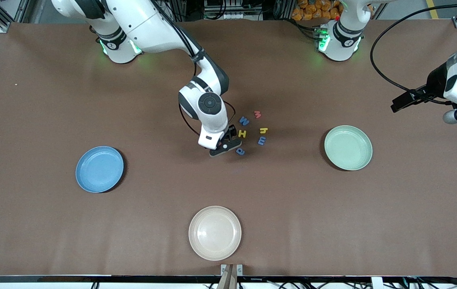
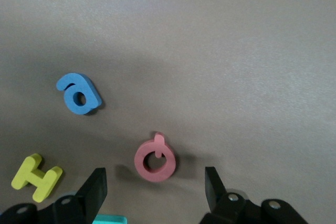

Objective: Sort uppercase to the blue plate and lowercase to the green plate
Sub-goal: 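Grasp the pink letter with the right gripper while the left gripper advances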

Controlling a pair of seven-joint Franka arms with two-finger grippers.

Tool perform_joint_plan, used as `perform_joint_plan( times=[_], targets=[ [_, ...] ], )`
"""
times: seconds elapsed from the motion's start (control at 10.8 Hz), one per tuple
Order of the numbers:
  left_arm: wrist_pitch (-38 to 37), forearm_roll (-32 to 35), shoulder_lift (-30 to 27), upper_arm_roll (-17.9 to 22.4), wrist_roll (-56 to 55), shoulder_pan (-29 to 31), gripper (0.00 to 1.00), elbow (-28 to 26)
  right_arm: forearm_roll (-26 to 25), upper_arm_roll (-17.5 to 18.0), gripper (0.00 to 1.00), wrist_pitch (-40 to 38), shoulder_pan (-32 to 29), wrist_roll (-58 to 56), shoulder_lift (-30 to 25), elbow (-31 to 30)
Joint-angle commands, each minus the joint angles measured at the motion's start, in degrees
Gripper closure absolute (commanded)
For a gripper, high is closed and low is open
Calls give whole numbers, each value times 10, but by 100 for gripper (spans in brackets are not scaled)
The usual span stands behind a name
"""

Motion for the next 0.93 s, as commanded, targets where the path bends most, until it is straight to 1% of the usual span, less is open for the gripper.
perform_joint_plan(
  times=[0.0,0.09,0.28,0.37,0.46,0.56,0.65,0.74,0.84],
  targets=[
    [-4,-5,-2,-14,15,0,0,3,-11,-3,27,7,7,16,21,19],
    [-4,-3,-2,-15,18,-1,0,3,-10,-3,28,8,7,17,22,20],
    [-5,-16,2,-28,18,-1,0,2,-11,-3,36,8,6,16,29,28],
    [-6,-27,2,-38,-27,0,0,1,-11,-3,44,8,6,16,30,29],
    [-6,-28,1,-44,-64,1,0,-3,-15,-4,62,8,6,16,31,31],
    [-5,-34,1,-58,-87,3,0,-9,-23,-4,88,8,6,16,31,32],
    [-2,-48,1,-60,-109,3,0,-11,-23,-3,100,7,4,16,30,31],
    [5,-57,1,-61,-126,2,0,-16,-23,-4,100,5,0,13,25,31],
    [23,-58,-4,-64,-136,1,0,-30,-20,-6,100,-4,-7,8,5,31]
  ],
)
